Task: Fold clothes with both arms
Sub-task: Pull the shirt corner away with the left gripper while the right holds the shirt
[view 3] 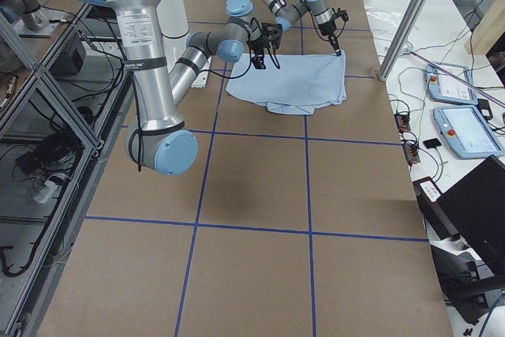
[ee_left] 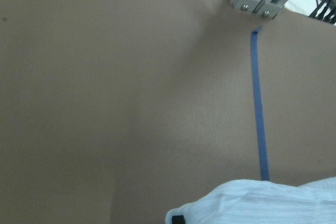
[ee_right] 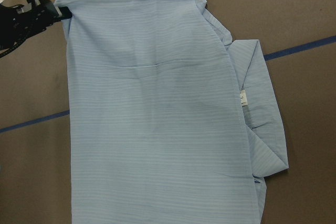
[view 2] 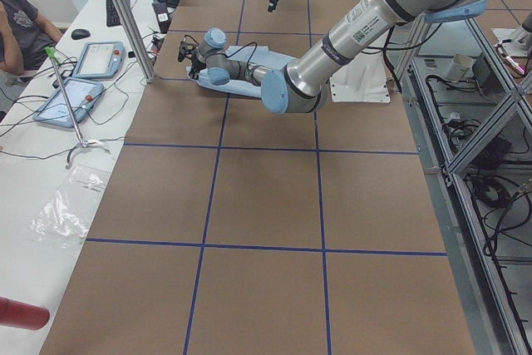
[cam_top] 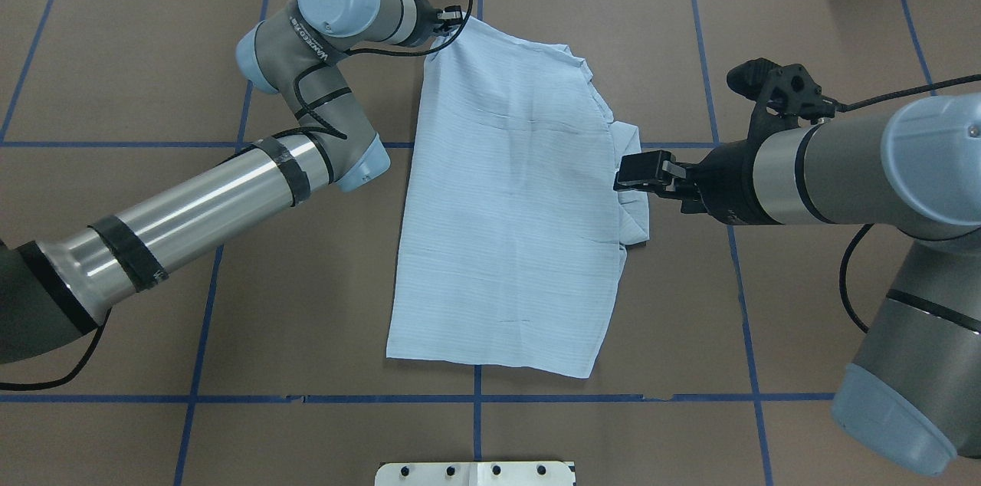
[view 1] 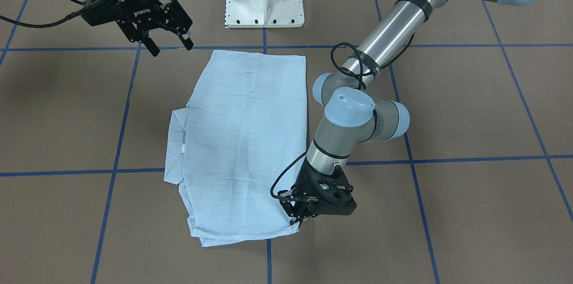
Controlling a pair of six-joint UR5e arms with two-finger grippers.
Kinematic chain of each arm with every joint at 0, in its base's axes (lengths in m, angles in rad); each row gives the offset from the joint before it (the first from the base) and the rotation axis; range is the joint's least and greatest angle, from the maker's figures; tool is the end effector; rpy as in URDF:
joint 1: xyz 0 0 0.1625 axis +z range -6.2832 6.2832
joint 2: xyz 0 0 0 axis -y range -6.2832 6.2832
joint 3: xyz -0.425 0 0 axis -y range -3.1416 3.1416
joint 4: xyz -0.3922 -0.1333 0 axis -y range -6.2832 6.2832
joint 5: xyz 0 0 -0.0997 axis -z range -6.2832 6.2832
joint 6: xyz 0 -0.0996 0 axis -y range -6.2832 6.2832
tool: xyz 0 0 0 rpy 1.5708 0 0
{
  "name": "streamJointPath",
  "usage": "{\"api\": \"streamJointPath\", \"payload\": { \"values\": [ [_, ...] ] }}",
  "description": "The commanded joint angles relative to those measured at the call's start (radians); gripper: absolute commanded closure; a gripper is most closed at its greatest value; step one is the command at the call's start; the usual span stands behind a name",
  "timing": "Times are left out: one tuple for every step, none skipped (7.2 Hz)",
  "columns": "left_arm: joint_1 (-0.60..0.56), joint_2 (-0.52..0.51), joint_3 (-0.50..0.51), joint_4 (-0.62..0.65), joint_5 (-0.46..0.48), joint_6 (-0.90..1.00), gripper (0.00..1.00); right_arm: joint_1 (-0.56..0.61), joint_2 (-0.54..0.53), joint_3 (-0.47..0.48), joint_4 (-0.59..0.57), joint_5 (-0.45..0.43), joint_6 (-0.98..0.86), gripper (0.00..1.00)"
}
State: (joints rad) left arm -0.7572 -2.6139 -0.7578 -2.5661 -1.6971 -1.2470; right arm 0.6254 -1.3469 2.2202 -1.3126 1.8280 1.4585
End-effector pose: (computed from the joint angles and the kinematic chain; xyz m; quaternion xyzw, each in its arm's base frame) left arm 0.5535 -0.6893 0.2267 0.2511 0.5187 -0.1401 0.8052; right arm -0.3226 -0.3661 0.2270 0.0907 -0.5349 0.1459 0.8273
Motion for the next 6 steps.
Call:
{"api": "streamJointPath", "payload": {
  "values": [
    [-0.002, -0.015, 0.043, -0.025, 0.026, 0.001, 0.96, -0.003, 0.0, -0.005, 0.0, -0.012, -0.001, 0.0],
    [-0.005, -0.014, 0.041, -0.023, 0.028, 0.0, 0.26, -0.004, 0.0, -0.005, 0.0, -0.013, -0.001, 0.0],
    [-0.008, -0.012, 0.041, -0.022, 0.028, 0.0, 0.01, -0.006, 0.0, -0.01, 0.0, -0.019, -0.004, 0.0],
    [-0.019, -0.009, 0.037, -0.022, 0.027, -0.002, 0.01, -0.01, 0.002, -0.011, 0.0, -0.029, -0.004, 0.0],
    [-0.025, 0.023, -0.003, -0.02, 0.021, 0.001, 0.01, -0.015, 0.009, -0.017, 0.0, -0.035, -0.004, 0.0],
    [-0.024, 0.113, -0.129, 0.044, 0.014, 0.003, 0.01, -0.015, 0.027, -0.036, 0.0, -0.035, -0.006, 0.0]
  ]
}}
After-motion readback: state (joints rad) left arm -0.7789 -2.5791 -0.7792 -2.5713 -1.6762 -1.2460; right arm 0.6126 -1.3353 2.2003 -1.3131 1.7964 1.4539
